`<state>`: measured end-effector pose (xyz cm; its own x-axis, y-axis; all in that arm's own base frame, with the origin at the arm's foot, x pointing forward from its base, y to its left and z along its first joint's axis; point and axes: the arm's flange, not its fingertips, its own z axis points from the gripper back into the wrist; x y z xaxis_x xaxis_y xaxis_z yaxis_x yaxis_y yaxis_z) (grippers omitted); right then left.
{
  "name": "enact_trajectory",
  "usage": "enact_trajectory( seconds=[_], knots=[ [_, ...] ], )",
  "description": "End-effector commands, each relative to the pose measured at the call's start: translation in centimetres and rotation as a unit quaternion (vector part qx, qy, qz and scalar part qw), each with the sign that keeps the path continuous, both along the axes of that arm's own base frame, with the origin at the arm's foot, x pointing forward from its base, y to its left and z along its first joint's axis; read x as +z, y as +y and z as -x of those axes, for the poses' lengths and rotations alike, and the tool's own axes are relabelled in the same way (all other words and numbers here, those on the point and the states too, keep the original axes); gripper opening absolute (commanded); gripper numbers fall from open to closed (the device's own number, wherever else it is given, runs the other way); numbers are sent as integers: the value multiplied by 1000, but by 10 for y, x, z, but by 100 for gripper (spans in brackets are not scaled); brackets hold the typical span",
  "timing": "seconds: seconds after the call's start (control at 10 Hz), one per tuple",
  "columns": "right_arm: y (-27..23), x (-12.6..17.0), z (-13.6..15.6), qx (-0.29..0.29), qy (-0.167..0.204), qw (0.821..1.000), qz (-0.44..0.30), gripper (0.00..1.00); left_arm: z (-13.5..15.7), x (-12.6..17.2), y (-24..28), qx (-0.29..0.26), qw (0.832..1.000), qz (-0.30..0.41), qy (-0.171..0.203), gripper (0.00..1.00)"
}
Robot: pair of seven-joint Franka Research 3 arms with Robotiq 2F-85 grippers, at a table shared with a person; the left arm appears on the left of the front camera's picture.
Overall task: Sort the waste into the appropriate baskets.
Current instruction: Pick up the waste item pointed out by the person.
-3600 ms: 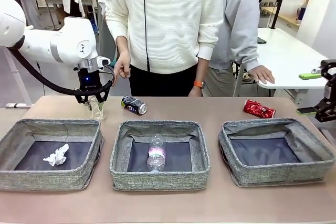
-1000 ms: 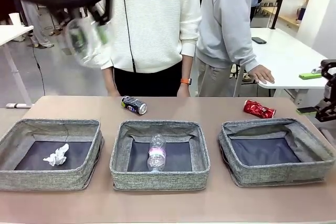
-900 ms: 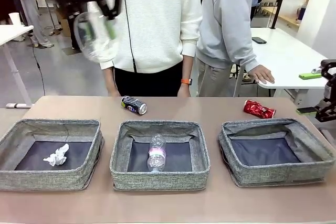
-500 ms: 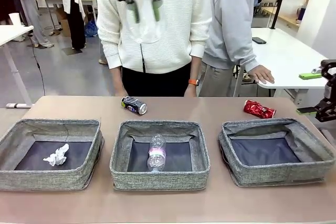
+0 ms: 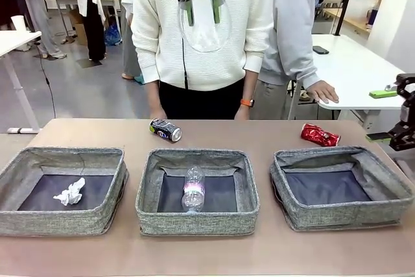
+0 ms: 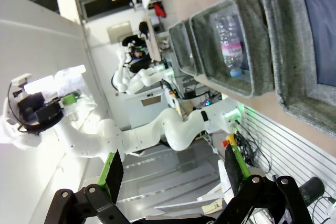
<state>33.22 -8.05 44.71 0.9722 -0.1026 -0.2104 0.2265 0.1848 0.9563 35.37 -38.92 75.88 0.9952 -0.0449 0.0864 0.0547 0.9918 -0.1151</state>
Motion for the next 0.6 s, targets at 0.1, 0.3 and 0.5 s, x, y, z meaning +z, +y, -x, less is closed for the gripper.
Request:
enact_trajectory(
  seconds=[0.1, 0.3, 0.5],
  knots=[
    [-1, 4, 1, 4, 9, 1000, 0, 100, 1, 1, 0, -2, 1000, 8, 8, 39],
    [-1, 4, 1, 4, 9, 1000, 0, 100, 1, 1, 0, -2, 1000, 8, 8, 39],
    [-1, 4, 1, 4, 9, 1000, 0, 100, 1, 1, 0, -2, 1000, 8, 8, 39]
  ],
)
